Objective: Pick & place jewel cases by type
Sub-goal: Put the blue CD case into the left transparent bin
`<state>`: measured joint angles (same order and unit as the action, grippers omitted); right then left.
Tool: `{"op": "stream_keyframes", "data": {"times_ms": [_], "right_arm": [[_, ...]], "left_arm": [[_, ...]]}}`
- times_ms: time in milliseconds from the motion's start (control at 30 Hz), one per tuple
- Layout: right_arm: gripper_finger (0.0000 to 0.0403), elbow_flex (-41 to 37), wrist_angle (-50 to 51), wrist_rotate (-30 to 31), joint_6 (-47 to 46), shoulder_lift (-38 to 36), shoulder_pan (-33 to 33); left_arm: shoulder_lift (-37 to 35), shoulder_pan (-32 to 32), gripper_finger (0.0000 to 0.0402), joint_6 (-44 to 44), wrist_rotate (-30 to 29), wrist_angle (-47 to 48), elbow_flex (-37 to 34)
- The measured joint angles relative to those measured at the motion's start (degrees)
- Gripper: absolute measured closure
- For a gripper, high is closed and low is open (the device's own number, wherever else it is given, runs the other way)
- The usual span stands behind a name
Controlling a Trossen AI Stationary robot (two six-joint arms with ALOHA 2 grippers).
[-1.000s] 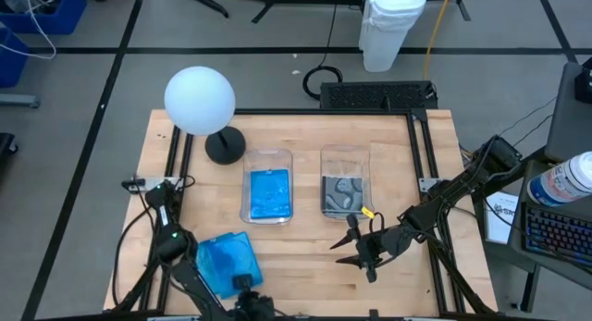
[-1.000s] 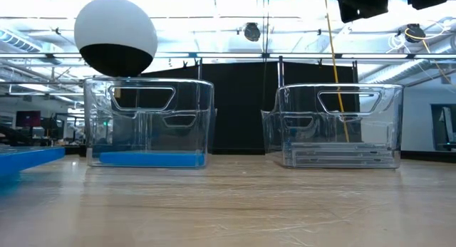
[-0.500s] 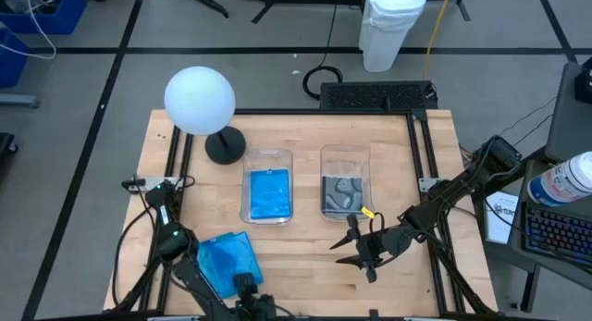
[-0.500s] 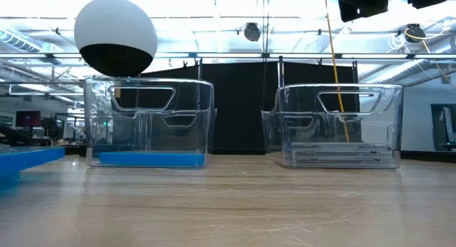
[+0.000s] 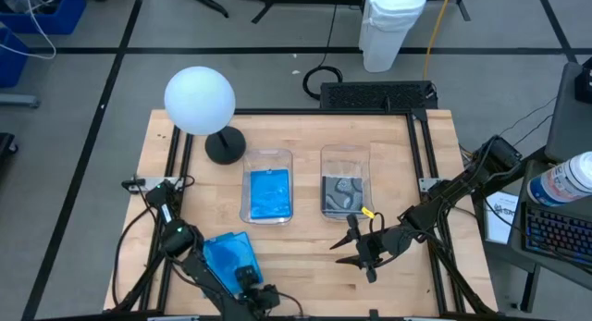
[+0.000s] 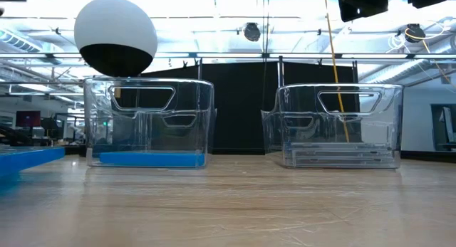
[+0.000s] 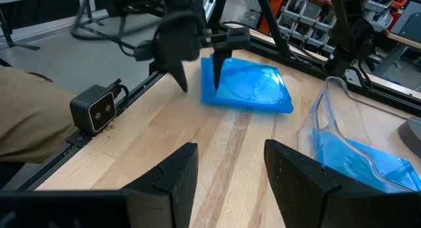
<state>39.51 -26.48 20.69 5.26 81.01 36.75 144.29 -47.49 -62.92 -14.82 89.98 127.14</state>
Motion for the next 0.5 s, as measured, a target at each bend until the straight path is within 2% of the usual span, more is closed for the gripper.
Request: {"op": "stream_keyframes", "data": {"times_ms": [233, 500], "right_arm": [[0.0238, 0.0, -0.1, 0.0, 0.0, 0.0, 0.0], [0.0238, 0.0, -0.3, 0.0, 0.0, 0.0, 0.0]], "left_arm": [[-0.2, 0.5, 0.0178, -0.5, 2.2, 0.3, -3.4], [-0.2, 0.5, 0.0199, 0.6, 3.1, 0.2, -3.7]]}}
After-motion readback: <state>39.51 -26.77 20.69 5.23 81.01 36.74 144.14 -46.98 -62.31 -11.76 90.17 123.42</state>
